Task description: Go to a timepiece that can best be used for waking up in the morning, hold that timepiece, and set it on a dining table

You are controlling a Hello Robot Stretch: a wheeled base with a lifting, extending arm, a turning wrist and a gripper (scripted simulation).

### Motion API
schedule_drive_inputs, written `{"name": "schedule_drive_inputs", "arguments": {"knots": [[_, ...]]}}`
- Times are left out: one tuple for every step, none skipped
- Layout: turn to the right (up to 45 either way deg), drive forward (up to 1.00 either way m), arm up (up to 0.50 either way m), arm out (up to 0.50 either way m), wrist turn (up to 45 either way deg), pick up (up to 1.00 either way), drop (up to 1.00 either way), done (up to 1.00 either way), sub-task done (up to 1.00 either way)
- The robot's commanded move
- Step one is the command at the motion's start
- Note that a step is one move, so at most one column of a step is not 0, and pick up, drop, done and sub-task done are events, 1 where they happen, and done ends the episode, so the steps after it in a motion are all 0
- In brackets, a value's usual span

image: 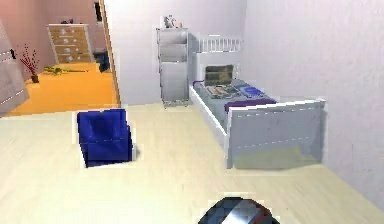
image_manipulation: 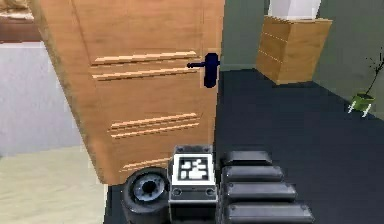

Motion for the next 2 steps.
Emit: {"name": "schedule_drive_inputs", "arguments": {"knots": [[0.0,0.45,0.0,0.0,0.0,0.0,0.0,0.0,0.0],[-15.0,0.0,0.0,0.0,0.0,0.0,0.0,0.0,0.0]]}}
